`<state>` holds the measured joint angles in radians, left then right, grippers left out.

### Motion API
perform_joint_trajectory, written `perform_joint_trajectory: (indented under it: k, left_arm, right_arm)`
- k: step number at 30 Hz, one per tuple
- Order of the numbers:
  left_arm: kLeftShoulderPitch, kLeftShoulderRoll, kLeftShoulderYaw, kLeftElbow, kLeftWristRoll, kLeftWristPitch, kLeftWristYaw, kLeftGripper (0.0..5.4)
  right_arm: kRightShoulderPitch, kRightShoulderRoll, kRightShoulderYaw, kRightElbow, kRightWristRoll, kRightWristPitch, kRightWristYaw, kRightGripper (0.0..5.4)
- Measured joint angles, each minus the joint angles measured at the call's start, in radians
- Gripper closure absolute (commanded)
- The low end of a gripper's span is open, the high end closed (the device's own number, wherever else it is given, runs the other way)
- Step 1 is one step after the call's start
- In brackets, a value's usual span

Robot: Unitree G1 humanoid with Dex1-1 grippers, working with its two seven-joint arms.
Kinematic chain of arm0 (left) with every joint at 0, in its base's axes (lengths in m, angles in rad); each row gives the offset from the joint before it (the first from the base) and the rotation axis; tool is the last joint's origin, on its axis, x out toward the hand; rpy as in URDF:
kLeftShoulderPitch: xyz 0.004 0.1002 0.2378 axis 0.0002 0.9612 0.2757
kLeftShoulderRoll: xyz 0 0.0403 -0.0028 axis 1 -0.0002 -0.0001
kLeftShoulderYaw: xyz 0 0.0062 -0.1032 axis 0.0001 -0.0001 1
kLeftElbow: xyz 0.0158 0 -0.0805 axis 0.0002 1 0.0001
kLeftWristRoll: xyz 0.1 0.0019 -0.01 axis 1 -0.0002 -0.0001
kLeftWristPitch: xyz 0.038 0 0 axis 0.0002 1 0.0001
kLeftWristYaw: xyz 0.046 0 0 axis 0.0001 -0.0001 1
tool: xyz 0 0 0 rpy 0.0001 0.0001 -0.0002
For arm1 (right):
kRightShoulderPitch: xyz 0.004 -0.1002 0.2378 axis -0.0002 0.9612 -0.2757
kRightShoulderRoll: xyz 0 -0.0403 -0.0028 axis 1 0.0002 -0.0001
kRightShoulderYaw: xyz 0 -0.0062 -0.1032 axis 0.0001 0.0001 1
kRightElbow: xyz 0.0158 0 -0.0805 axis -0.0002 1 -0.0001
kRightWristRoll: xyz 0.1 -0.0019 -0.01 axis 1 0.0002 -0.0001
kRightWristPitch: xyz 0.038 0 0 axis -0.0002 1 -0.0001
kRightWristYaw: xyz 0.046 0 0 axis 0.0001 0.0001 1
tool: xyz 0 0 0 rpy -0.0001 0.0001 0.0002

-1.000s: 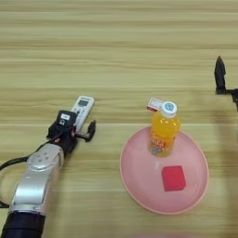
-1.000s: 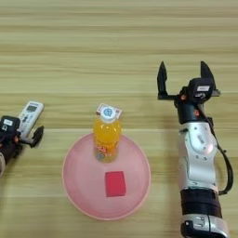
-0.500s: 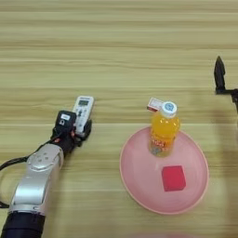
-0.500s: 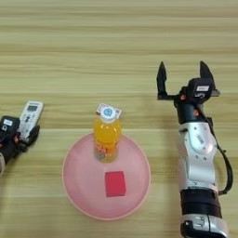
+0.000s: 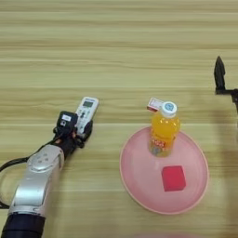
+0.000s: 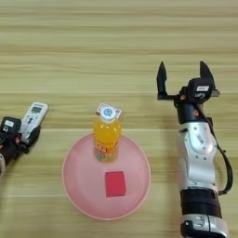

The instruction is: Move the objects on the table

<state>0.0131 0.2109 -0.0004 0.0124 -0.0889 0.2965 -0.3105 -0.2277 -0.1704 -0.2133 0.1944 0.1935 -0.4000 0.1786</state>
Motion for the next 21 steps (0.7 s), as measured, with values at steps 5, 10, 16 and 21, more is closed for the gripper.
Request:
perform_joint_trajectory:
  k: [5,10,16,21]
  left_arm:
    - [0.004,0.015,-0.019,-0.053,-0.006,-0.016,-0.068,2.55]
    - [0.013,0.049,-0.051,-0.108,-0.018,-0.029,-0.15,2.55]
    - [0.023,0.096,-0.086,-0.136,-0.023,-0.029,-0.209,2.55]
    - [0.04,0.135,-0.131,-0.14,0.003,-0.026,-0.245,2.55]
  right_arm:
    - [0.0,0.0,0.0,0.001,0.0,0.0,0.0,0.0]
    - [0.0,0.001,0.0,0.002,0.0,0.0,0.0,0.0]
    - [0.0,0.001,0.001,0.002,0.0,0.0,0.0,0.0]
    - [0.0,0.002,0.001,0.002,-0.001,0.0,0.0,0.0]
